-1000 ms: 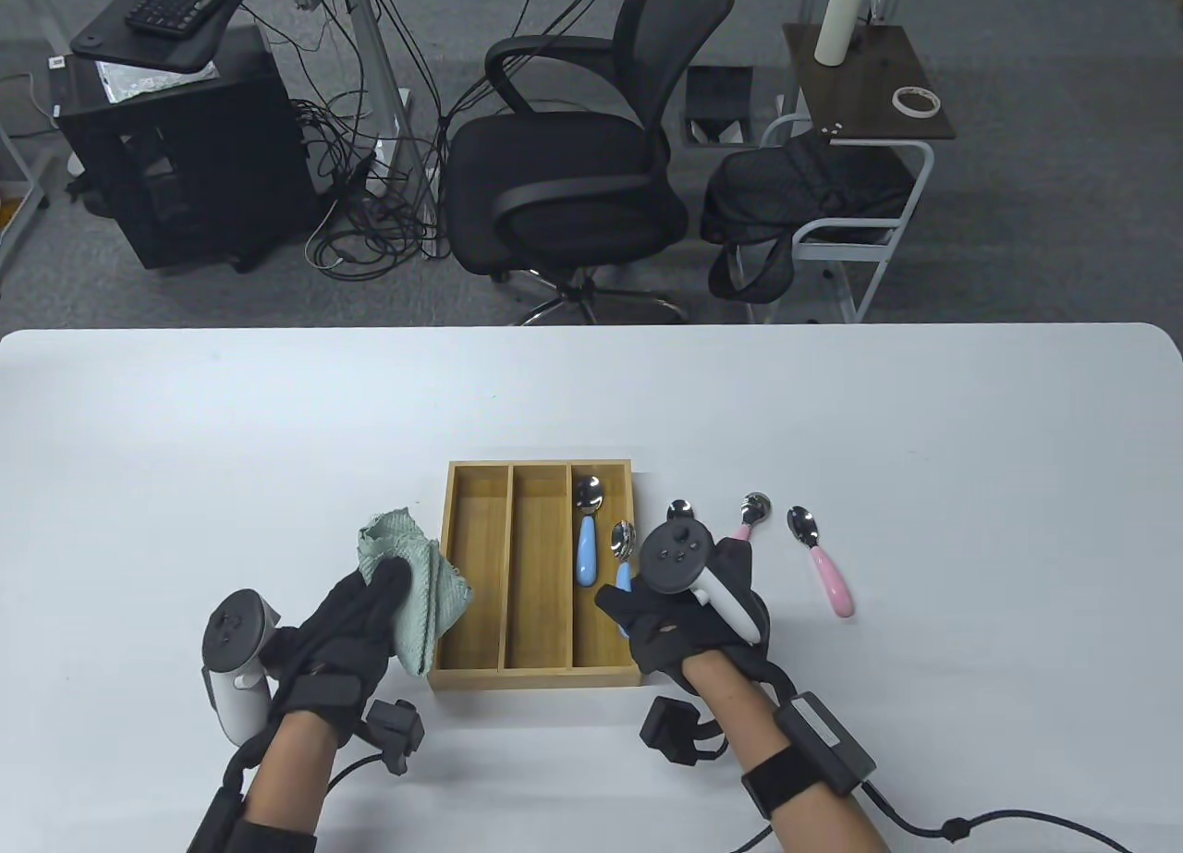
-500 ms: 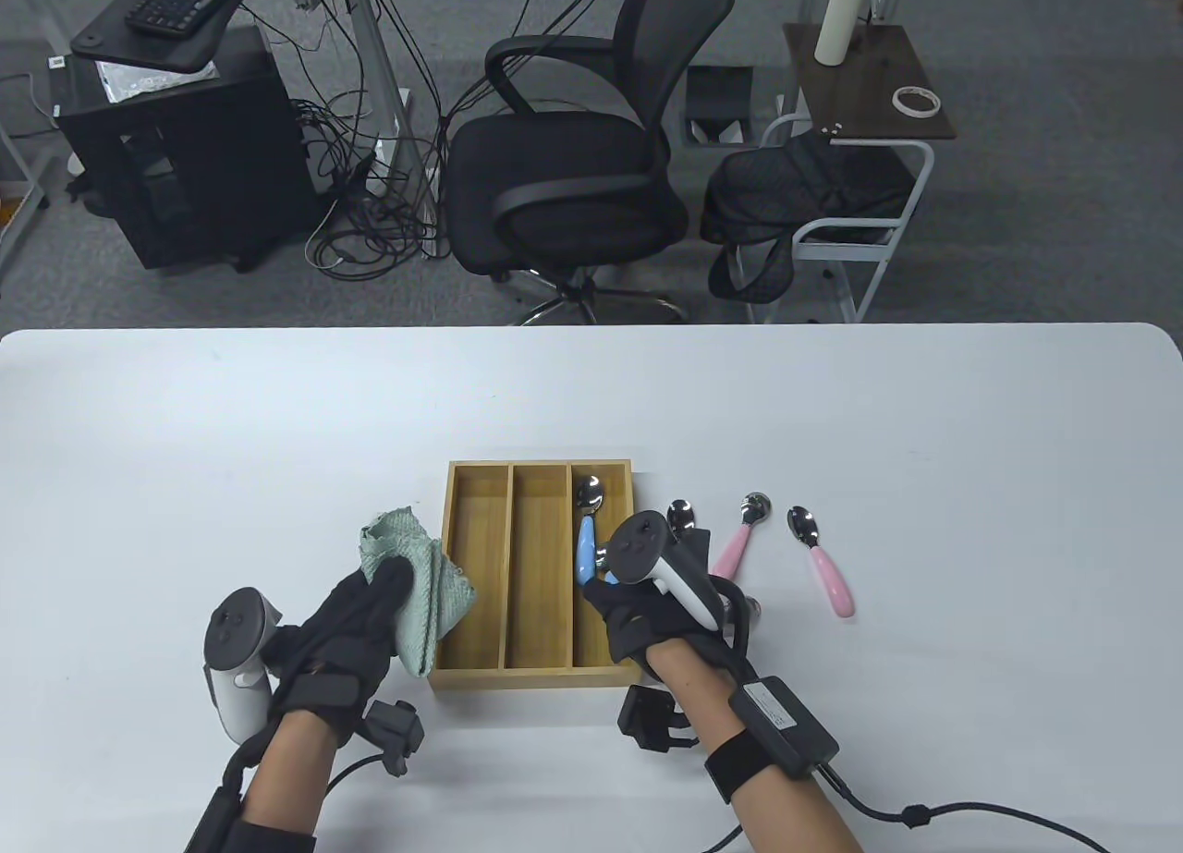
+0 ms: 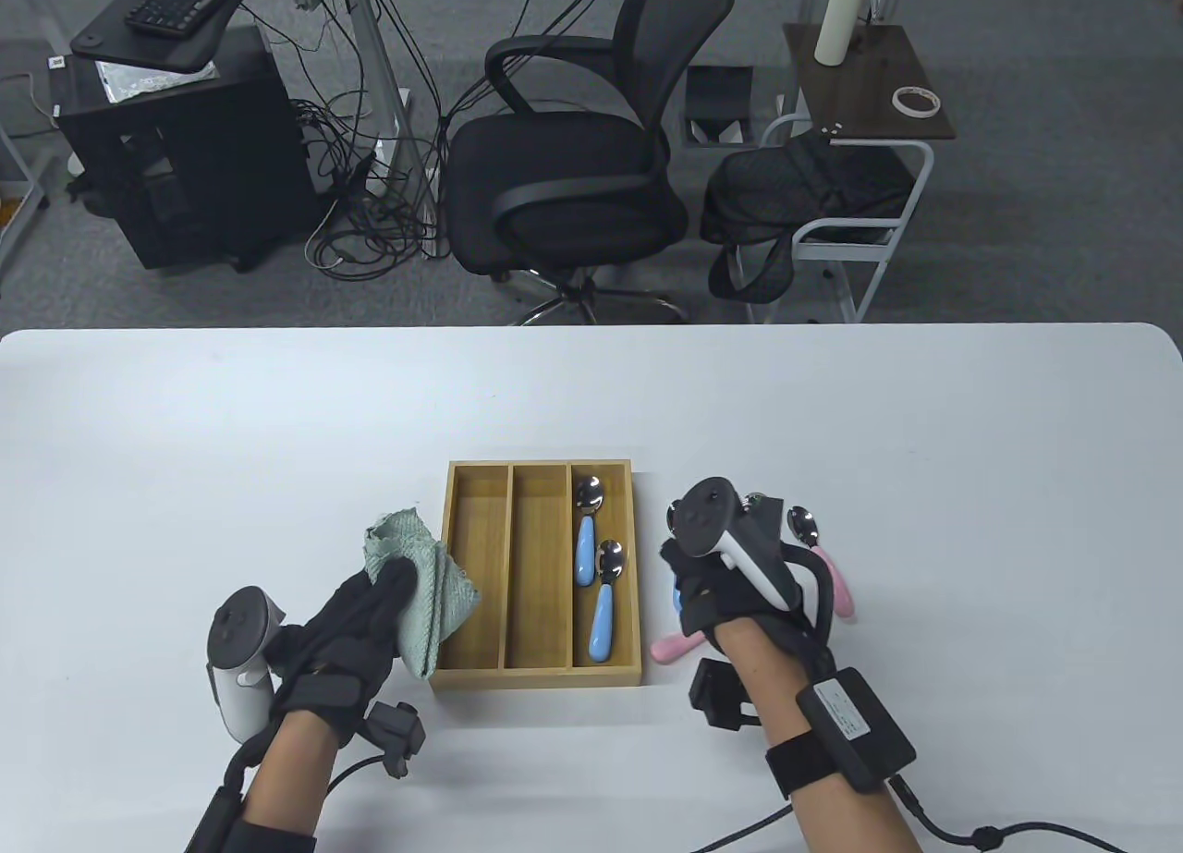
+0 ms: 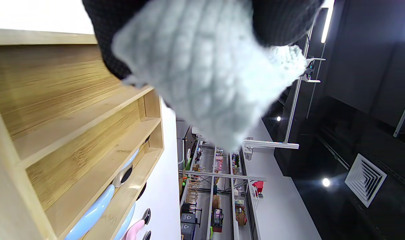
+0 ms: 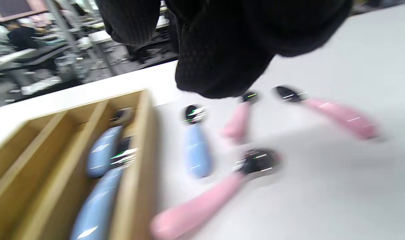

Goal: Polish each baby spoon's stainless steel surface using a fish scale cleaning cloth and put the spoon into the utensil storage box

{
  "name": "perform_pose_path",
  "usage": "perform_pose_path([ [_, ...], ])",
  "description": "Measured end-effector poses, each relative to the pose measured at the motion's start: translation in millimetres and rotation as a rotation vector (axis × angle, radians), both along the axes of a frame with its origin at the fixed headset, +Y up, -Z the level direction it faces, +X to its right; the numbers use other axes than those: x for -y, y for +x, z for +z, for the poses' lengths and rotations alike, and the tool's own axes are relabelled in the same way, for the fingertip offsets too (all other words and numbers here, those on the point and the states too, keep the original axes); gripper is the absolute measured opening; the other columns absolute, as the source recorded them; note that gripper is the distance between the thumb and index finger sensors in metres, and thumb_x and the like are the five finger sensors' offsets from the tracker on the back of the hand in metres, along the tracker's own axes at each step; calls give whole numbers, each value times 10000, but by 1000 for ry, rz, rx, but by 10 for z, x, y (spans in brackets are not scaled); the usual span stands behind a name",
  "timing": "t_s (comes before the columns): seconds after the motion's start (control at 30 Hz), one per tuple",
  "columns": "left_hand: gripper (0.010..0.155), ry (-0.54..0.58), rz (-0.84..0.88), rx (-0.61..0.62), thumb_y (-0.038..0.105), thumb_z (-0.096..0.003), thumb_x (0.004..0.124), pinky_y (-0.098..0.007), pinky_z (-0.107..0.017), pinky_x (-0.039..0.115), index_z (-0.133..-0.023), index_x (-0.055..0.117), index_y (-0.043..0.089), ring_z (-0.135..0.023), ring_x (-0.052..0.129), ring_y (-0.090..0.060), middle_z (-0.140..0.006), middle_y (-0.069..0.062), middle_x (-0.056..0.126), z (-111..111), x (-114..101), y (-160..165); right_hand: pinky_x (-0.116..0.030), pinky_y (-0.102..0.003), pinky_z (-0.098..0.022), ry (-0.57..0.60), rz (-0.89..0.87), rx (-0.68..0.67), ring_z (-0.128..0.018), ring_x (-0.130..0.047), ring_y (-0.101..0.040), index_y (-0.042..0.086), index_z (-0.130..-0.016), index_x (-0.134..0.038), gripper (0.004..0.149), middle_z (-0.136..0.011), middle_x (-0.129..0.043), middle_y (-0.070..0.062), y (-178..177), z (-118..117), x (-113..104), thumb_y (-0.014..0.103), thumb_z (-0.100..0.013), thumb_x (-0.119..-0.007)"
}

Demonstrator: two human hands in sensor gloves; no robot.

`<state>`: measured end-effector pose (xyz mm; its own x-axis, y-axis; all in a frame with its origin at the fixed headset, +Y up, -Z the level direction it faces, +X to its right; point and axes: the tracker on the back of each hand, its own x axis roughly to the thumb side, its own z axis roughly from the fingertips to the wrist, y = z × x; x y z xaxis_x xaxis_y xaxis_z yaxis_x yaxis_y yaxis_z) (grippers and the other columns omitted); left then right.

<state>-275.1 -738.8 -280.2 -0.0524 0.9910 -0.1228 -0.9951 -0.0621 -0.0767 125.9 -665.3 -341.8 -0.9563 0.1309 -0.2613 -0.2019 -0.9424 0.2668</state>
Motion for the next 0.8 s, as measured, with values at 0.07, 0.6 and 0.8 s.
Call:
perform_pose_path([
  [0.07, 472, -2, -2, 4, 483, -632, 680, -377, -513, 912, -955, 739, 145, -607, 1073, -124, -811, -20, 933, 1, 4, 7, -903, -260, -258, 25, 69, 58, -350, -1012, -135, 47, -925, -739, 520, -685, -939, -57, 228, -7, 50, 476, -650, -638],
  [0.6, 479, -45, 68, 76, 474, -634, 677, -399, -514, 906, -964, 736, 132, -621, 1070, -153, -825, -40, 929, -16, 89, 91, -644, -594, -661, -48, 400, 147, -891, -716, -455, 56, -1081, -521, 638, -1060, -593, -229, 948, -276, 1121, 485, -624, -640],
  [0.8, 483, -50, 55, 95, 472, -634, 676, -404, -515, 904, -967, 735, 127, -625, 1069, -160, -828, -45, 929, -22, 106, 129, -673, -581, -635, -21, 368, 134, -785, -792, -378, 16, -1003, -606, 553, -941, -697, -198, 998, -254, 1204, 425, -630, -620],
])
